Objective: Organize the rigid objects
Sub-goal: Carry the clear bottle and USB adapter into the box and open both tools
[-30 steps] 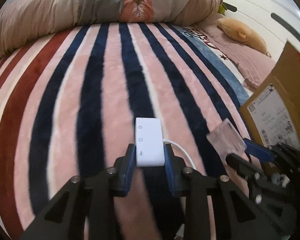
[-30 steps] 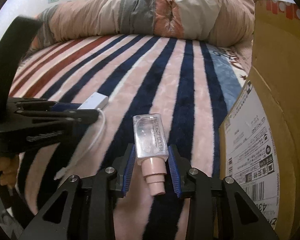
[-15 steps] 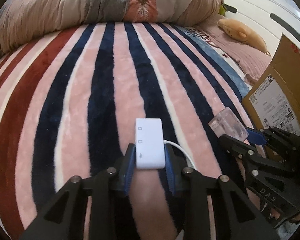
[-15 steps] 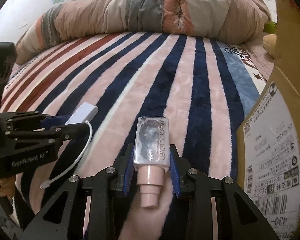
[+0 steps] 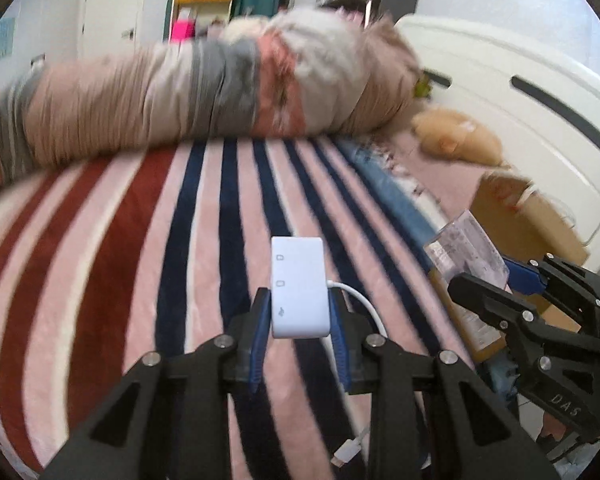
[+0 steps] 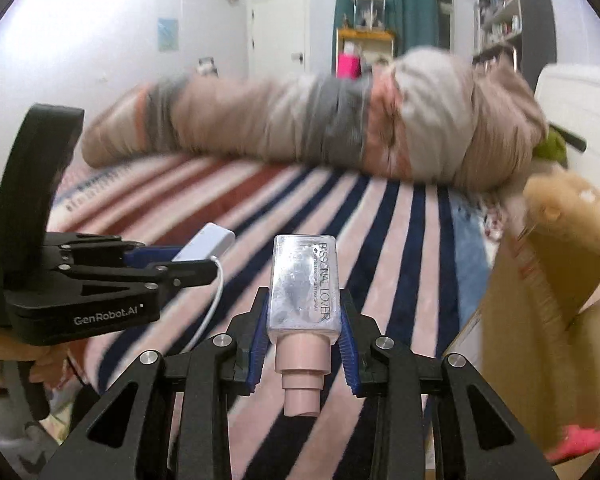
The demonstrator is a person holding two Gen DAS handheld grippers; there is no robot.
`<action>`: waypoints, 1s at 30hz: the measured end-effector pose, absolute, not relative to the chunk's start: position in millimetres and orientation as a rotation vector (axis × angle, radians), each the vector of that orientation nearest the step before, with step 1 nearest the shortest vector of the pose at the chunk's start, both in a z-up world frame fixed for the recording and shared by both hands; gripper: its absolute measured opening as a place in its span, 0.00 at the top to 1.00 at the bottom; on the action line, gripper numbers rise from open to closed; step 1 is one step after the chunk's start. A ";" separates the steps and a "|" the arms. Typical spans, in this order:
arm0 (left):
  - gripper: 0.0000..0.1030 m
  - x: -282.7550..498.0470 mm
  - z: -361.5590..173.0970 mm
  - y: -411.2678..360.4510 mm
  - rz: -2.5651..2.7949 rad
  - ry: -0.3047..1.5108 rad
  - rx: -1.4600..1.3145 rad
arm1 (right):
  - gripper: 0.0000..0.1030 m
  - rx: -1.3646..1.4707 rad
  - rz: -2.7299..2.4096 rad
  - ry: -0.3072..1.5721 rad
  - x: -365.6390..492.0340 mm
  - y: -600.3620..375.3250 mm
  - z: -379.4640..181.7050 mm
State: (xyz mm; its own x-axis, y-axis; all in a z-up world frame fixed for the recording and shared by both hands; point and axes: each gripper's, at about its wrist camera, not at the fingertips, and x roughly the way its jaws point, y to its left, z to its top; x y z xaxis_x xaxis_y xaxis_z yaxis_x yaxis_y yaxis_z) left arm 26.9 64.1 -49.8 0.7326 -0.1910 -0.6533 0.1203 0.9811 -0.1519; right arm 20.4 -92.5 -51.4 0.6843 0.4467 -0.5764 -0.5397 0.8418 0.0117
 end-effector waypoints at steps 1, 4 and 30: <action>0.76 24.0 -39.8 60.1 -0.181 0.709 -0.096 | 0.74 -0.155 0.554 0.571 15.8 -99.5 -38.6; 0.76 16.4 -10.9 45.3 -0.226 0.656 -0.088 | 0.74 -0.124 0.535 0.509 7.0 -120.6 -12.9; 0.76 38.1 41.2 -118.7 -0.505 0.659 0.088 | 0.73 -0.206 0.210 0.768 60.0 -281.4 -50.1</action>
